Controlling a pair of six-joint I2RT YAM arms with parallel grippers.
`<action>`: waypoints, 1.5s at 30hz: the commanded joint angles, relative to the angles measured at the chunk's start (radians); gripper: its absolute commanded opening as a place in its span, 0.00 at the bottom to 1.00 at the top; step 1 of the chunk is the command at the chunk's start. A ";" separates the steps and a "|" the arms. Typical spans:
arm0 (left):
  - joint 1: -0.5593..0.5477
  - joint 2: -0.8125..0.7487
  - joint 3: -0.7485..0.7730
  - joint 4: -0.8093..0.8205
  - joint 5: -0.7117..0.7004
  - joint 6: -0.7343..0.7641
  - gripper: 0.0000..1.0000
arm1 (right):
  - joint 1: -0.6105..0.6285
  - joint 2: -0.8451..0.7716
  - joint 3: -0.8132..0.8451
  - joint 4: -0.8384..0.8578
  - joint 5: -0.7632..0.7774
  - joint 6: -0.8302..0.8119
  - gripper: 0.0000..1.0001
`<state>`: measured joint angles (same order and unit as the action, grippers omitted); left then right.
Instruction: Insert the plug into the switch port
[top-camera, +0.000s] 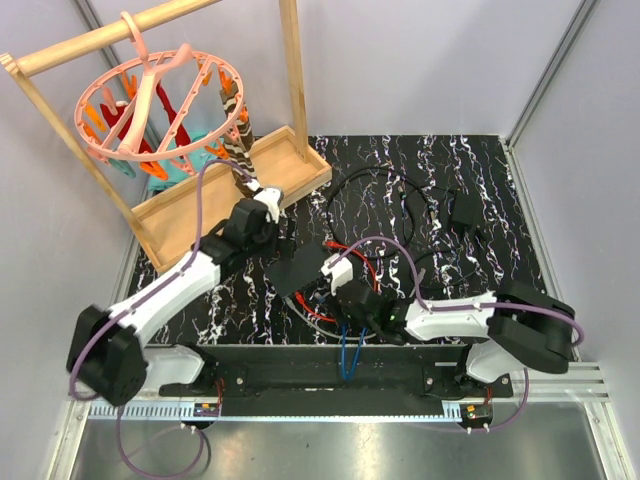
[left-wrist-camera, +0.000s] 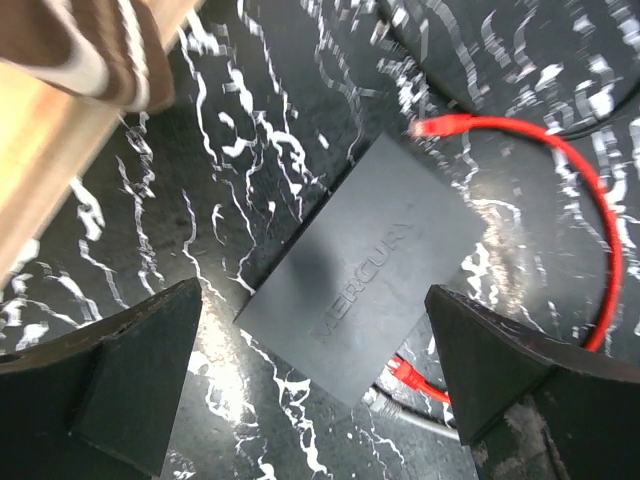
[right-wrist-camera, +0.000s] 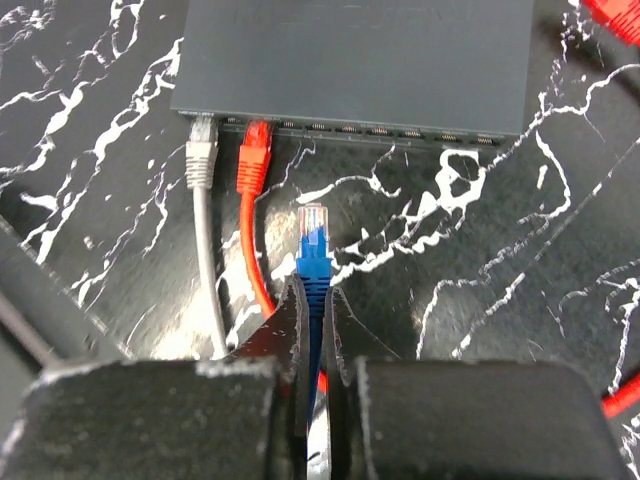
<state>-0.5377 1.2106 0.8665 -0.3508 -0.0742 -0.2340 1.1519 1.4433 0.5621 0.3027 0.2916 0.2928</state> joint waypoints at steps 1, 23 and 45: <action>0.042 0.102 0.057 0.067 0.060 -0.041 0.99 | 0.043 0.084 0.005 0.188 0.184 -0.035 0.00; 0.068 0.403 0.098 0.058 0.162 -0.059 0.98 | 0.068 0.313 0.117 0.352 0.236 -0.015 0.00; 0.068 0.457 0.104 0.042 0.251 -0.094 0.85 | 0.071 0.330 0.140 0.348 0.337 0.002 0.00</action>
<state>-0.4706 1.6470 0.9386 -0.3168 0.1257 -0.3149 1.2179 1.7676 0.6525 0.5869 0.5621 0.3187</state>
